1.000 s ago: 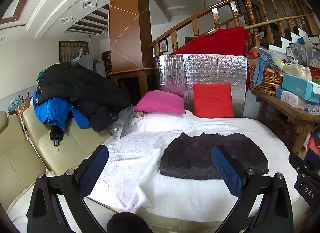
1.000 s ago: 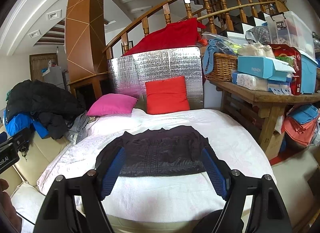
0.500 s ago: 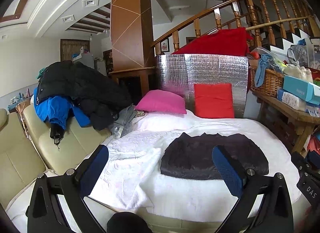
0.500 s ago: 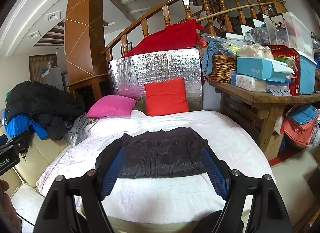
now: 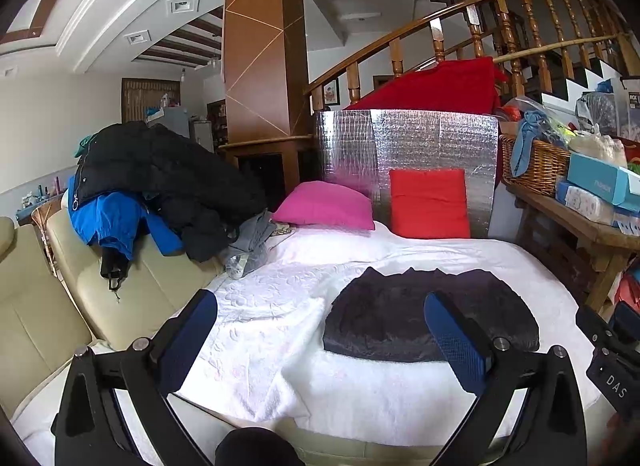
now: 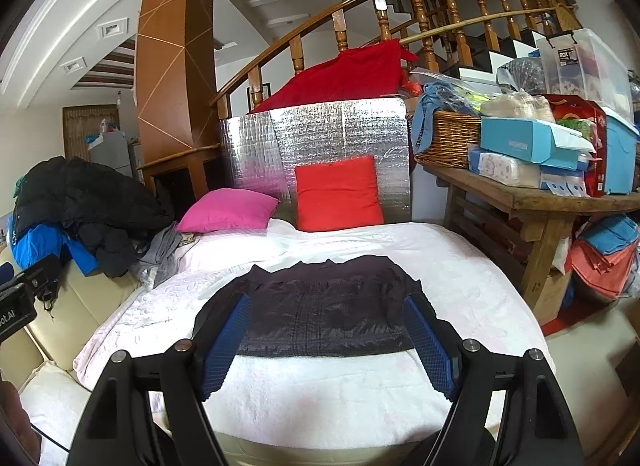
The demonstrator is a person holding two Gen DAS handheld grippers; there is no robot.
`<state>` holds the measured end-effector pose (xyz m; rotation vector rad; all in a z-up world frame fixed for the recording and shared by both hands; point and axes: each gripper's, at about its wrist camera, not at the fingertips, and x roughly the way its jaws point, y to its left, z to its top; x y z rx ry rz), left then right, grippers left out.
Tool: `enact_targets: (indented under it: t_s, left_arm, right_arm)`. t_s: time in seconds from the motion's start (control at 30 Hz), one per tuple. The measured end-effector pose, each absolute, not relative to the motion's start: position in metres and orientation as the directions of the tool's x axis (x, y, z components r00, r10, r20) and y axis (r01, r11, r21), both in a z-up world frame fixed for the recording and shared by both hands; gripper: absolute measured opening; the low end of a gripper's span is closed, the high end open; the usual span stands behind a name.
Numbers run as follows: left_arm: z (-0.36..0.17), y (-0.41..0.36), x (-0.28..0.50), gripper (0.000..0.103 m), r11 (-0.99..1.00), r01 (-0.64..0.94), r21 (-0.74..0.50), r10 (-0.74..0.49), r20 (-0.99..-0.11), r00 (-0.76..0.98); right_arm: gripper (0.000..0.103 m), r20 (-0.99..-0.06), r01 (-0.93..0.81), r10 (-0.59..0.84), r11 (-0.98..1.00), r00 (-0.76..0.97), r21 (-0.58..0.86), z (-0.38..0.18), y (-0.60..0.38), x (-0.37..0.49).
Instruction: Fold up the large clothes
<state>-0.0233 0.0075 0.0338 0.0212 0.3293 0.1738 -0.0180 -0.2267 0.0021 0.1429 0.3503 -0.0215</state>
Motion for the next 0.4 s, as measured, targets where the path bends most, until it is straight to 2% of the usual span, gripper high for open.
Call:
enact_targets:
  t_s: [0.27, 0.4]
  left_arm:
    - [0.034, 0.013, -0.001, 0.103, 0.999, -0.03, -0.033, 0.017, -0.337, 0.941]
    - [0.033, 0.023, 0.022, 0.103, 0.997, -0.039, -0.061, 0.016, -0.334, 0.942]
  right_arm:
    - [0.081, -0.373, 0.036, 0.011, 0.992, 0.928, 0.118, -0.003, -0.222, 0.002]
    - [0.081, -0.385, 0.052, -0.004, 0.992, 0.923, 0.116, -0.004, -0.229, 0.018]
